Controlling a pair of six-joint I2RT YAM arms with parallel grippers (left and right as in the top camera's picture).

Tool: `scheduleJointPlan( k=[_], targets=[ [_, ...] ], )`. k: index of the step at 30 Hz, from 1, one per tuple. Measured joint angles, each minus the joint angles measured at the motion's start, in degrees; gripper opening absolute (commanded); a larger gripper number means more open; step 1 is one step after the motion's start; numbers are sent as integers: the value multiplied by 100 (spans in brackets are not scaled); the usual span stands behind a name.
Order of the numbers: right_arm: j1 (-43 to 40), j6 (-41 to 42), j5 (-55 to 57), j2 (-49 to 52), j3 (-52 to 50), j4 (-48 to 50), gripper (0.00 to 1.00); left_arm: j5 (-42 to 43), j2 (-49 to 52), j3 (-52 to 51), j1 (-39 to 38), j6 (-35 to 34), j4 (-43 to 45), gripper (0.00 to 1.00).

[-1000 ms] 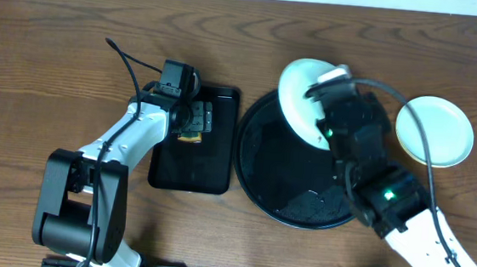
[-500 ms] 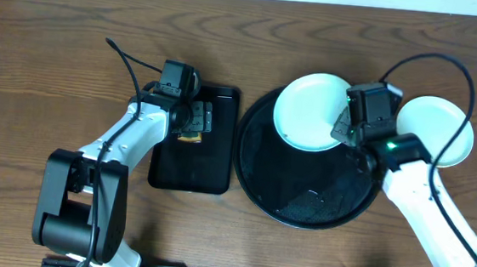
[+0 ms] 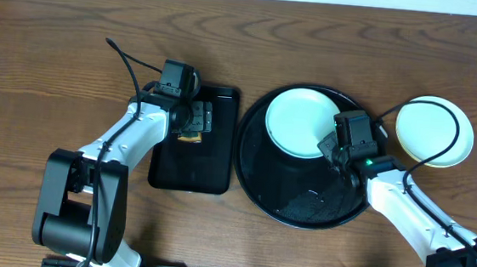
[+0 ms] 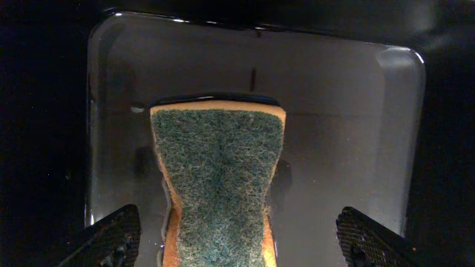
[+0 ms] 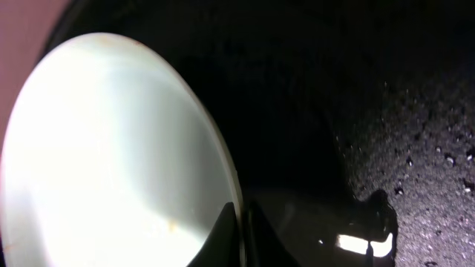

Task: Clean dirty plates on tray and stack at the side

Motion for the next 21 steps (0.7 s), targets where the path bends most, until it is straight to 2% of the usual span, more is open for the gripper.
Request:
scheduleJointPlan(
  k=[1, 2, 4, 8, 11, 16, 18, 21],
  targets=[
    [0, -94, -44, 2, -11, 11, 47, 0, 0, 0, 2, 0, 0, 85],
    [0, -302, -96, 2, -11, 50, 58, 0, 0, 0, 2, 0, 0, 86],
    [0, -774, -181, 0, -11, 138, 66, 0, 0, 0, 2, 0, 0, 85],
    [-9, -2144, -326, -96, 11, 42, 65, 0, 0, 0, 2, 0, 0, 86],
    [-70, -3112, -391, -297, 243, -262, 68, 0, 0, 0, 2, 0, 0, 85],
    [-372, -4260, -435, -415, 723, -361, 70, 0, 0, -7, 2, 0, 190, 85],
    [-487, -4690, -455, -407, 748, -323, 68, 4, 0, -7, 2, 0, 302, 85],
    [-614, -5278, -476, -229, 748, -238, 56, 4, 0, -4, 2, 0, 310, 85]
  ],
)
